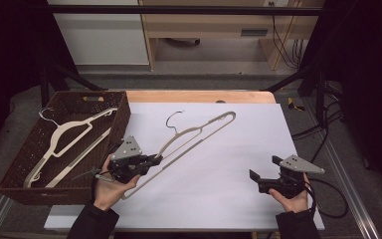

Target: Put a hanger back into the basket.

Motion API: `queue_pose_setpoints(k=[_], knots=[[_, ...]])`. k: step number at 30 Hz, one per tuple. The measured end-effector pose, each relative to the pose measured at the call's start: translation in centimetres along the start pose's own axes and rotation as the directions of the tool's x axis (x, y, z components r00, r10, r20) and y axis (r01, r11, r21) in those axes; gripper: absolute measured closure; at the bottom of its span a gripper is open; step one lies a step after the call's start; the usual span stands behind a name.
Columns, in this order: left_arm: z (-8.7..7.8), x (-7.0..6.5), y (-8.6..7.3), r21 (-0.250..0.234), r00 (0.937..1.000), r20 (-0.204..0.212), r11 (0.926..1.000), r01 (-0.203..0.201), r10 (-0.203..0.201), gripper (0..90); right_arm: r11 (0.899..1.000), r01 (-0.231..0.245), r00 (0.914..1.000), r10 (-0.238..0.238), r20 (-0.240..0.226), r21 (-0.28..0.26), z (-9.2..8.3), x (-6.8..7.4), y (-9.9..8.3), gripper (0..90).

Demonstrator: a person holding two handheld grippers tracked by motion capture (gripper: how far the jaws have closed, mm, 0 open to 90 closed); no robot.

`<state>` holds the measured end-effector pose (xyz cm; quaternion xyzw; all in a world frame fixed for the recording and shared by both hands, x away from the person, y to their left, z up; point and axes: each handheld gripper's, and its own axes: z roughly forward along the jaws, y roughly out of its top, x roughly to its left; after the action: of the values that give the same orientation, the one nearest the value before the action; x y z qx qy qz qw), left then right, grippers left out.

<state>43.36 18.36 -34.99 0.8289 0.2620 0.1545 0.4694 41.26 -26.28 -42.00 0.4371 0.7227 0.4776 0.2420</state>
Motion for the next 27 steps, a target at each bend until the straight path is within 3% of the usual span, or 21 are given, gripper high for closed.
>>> queue_pose_setpoints(k=[13,17,19,20,27], knots=[[-4.8,1.3,2.3,-0.087,0.9983,-0.059,0.9961,-0.007,0.002,86.7,1.000,0.008,1.0000,-0.008,-0.004,-0.013,-0.1,0.2,0.1,1.6],[-6.3,2.1,3.2,-0.096,0.9971,-0.076,0.9954,-0.008,0.001,86.7,1.000,0.004,1.0000,-0.004,-0.001,-0.018,-0.1,0.2,0.2,1.6],[-6.6,2.3,3.4,-0.100,0.9972,-0.075,0.9949,-0.014,0.006,86.7,0.999,-0.022,0.9996,0.021,-0.015,-0.024,-0.1,0.4,0.2,1.6],[-7.1,2.9,3.9,-0.101,0.9977,-0.067,0.9948,-0.016,0.010,86.7,1.000,0.009,0.9999,-0.009,-0.005,-0.015,-0.1,0.2,0.2,1.6],[-9.0,4.2,5.4,-0.073,0.9944,-0.102,0.9967,-0.035,0.028,86.7,1.000,0.011,0.9999,-0.011,-0.006,-0.013,-0.1,0.2,0.2,1.6]])
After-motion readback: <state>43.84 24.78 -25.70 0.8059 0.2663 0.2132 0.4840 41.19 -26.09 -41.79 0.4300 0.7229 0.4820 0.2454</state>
